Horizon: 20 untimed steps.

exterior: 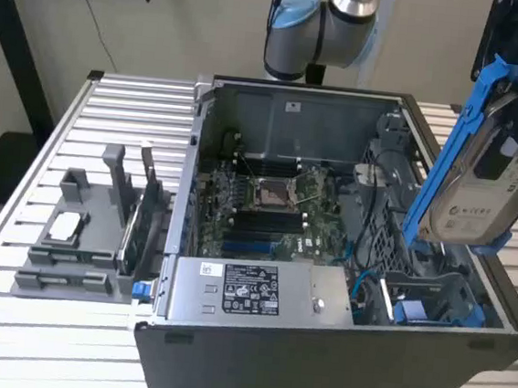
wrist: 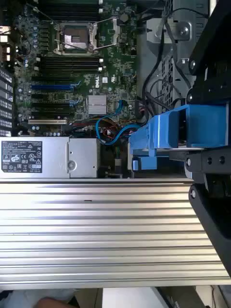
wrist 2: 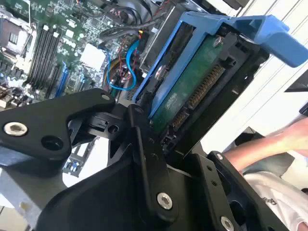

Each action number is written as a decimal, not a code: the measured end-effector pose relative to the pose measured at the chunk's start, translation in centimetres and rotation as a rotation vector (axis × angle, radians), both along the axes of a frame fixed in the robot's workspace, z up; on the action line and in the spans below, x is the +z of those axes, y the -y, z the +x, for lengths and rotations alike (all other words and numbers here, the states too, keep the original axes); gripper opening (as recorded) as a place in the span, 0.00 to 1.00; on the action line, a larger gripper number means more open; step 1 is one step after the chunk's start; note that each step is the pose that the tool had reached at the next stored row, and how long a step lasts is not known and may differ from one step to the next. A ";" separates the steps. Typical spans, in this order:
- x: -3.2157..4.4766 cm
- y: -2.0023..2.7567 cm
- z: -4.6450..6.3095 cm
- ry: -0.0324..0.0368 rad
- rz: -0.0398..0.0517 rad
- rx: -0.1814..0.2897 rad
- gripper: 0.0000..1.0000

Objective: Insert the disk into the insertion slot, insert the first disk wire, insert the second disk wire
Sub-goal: 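Insert the disk into the insertion slot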

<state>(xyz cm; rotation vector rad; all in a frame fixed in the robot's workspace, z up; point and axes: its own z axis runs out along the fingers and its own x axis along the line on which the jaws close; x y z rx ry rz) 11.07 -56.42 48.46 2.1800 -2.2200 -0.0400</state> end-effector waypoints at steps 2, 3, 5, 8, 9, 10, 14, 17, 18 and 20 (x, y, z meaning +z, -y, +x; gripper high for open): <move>0.00 0.00 0.0 0.0000 0.0000 0.000 0.32; 0.00 0.00 0.0 0.0000 0.0000 0.000 0.32; 0.00 0.00 0.0 0.0000 -0.0001 0.000 0.32; -0.19 0.00 0.0 0.0000 -0.0001 0.000 0.32; -0.28 0.00 0.0 0.0000 -0.0002 0.000 0.32; -0.36 -0.01 0.0 0.0000 -0.0002 0.000 0.32; -0.62 0.00 0.2 0.0000 0.0000 0.000 0.32; -0.83 0.00 0.2 0.0000 0.0000 0.000 0.32; -0.91 0.00 0.2 0.0000 0.0000 0.000 0.32; -1.04 0.00 0.3 0.0000 0.0000 0.000 0.32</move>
